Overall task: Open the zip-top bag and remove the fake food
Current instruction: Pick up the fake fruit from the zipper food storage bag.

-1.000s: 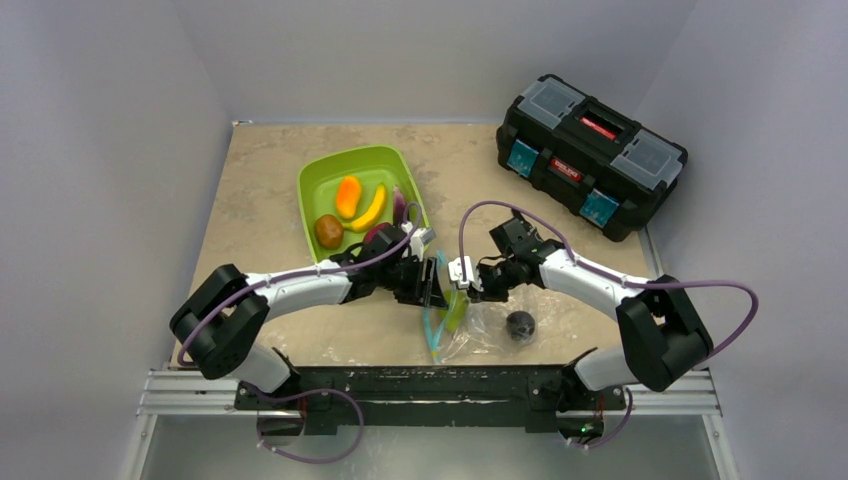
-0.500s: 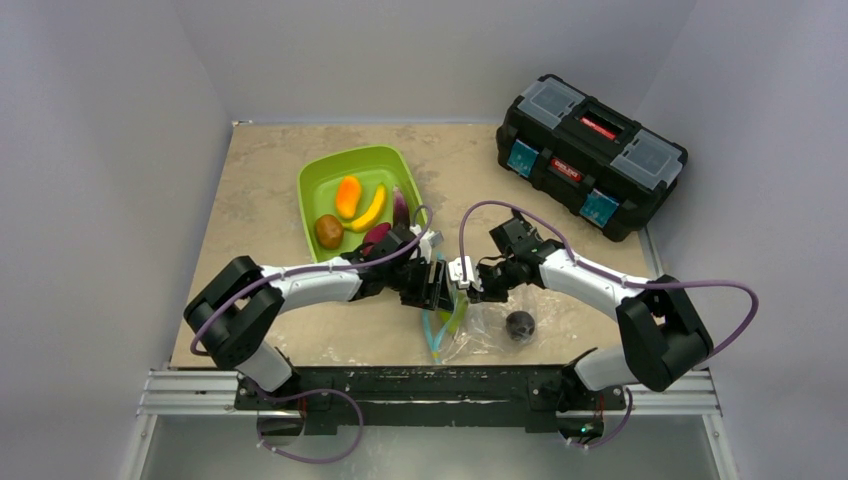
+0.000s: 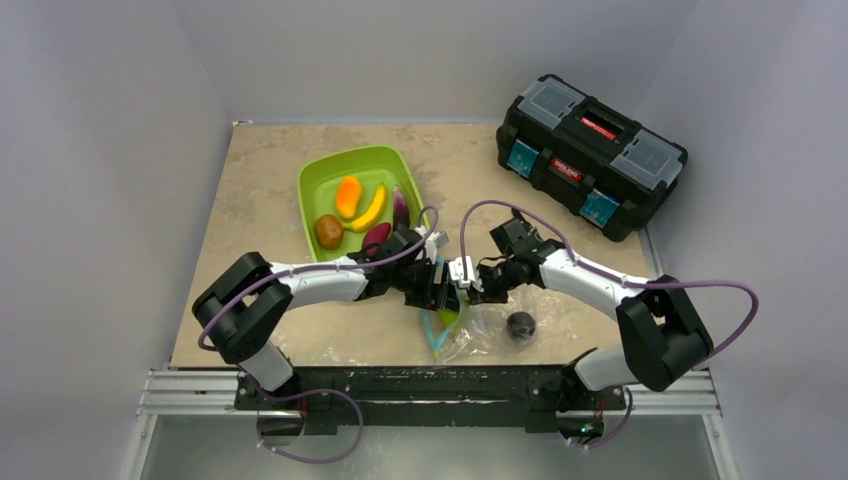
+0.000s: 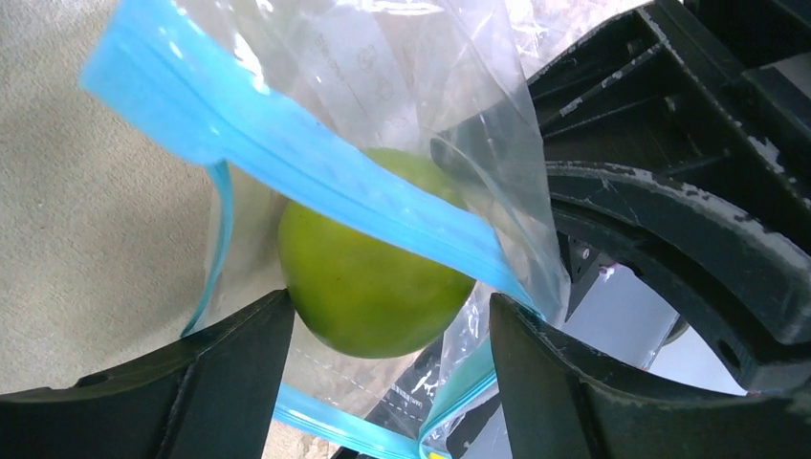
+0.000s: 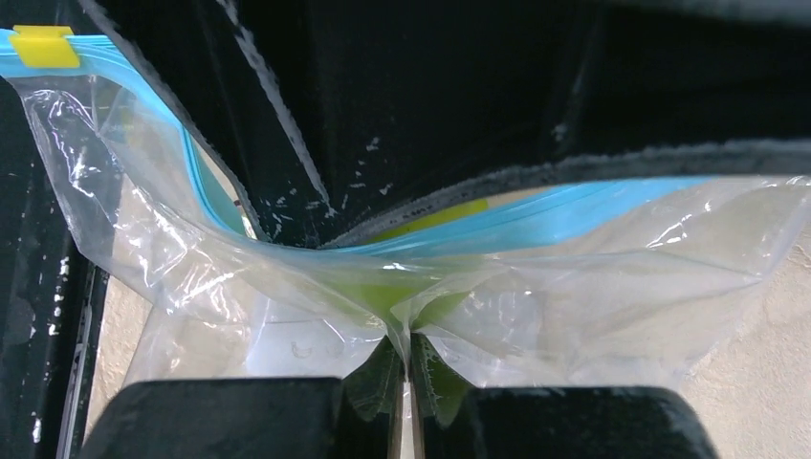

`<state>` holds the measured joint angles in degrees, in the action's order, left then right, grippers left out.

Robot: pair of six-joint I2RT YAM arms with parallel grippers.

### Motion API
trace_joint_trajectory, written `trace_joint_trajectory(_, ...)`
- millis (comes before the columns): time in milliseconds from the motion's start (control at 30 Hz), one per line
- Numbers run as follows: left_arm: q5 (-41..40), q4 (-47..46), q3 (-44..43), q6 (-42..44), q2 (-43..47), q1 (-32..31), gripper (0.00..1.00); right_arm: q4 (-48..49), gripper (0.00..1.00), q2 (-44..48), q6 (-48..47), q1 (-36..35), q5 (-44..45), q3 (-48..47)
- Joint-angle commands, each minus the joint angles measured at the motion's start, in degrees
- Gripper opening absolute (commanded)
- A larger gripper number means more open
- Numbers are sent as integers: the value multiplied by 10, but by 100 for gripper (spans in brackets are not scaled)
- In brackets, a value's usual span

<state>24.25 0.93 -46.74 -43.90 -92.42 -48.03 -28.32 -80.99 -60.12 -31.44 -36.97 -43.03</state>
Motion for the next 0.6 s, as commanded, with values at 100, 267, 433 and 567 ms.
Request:
trace_joint_trajectory(100, 12, -72, -13, -32, -18, -5, 75, 5, 3, -3, 28, -1, -70, -18)
trace_joint_trajectory(267, 20, -91, -10, -44, -28, -6, 75, 8, 2, -9, 38, 0, -82, -21)
trace_joint_trajectory(433, 24, -93, -12, -46, -35, -8, 75, 10, 2, -10, 44, 0, -83, -21)
trace_joint_trajectory(567, 30, -83, -19, -42, -46, -9, 75, 13, 2, -10, 45, 1, -83, -22)
